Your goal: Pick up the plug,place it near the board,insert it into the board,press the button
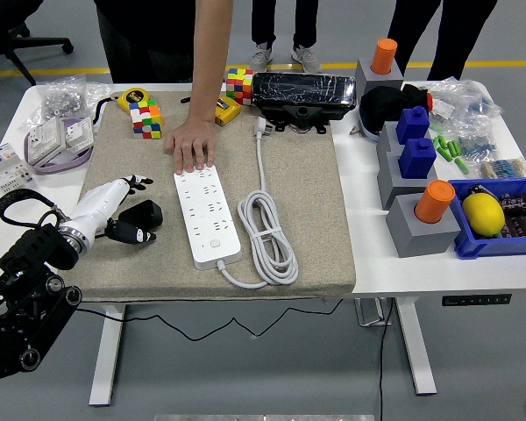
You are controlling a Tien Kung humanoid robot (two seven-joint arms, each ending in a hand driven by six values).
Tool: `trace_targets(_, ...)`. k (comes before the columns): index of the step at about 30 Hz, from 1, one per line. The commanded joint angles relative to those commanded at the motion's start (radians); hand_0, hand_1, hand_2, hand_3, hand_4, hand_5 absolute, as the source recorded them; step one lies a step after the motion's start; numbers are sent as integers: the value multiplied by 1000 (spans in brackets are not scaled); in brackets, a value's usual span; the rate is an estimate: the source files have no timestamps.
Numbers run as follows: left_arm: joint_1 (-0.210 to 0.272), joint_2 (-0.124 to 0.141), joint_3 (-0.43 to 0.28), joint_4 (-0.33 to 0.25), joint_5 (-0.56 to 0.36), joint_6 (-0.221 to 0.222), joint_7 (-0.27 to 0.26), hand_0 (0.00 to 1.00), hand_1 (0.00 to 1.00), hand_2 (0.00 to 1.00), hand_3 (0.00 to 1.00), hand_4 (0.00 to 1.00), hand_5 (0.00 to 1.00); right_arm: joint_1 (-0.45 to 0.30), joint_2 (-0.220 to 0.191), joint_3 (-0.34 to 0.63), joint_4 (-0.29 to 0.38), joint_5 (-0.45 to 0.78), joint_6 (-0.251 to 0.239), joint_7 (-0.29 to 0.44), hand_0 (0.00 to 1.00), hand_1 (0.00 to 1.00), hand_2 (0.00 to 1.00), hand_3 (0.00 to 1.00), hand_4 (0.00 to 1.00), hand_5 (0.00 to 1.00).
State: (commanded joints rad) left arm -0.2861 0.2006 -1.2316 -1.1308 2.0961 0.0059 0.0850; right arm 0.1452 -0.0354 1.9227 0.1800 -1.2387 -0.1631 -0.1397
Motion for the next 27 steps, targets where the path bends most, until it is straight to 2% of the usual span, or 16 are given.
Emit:
trace_targets(10,-5,-3,13,25,0,17,2,668,724,739,793,998,2,0,-1,-2,0,1,1,-1,805,763,750,786,998,998)
trace_targets(11,-6,-3,13,28,5,21,7,552,667,695,743,998,2,0,-1,-2,0,2,0,-1,804,763,749,786,998,998)
trace_targets(16,-6,-3,12,33,6,37,13,552,667,695,743,998,2,-1,-2,-3,0,1,0,-2,804,763,749,786,998,998)
trace_targets(17,-5,-3,13,35,7,42,13,493,631,640,699,998,2,-2,-2,-3,0,1,0,-2,804,763,749,787,998,998)
trace_targets(22,-3,-3,16,39,11,57,12,493,631,640,699,998,2,-2,-2,-5,0,3,0,-2,804,763,749,787,998,998)
trace_targets(23,-3,-4,16,41,9,64,10,441,595,600,594,998,2,-2,-1,-5,0,2,0,-2,804,763,749,787,998,998)
trace_targets(27,-6,-5,18,46,12,75,7,441,595,600,594,998,2,0,-2,-6,0,5,1,-2,804,763,749,787,998,998)
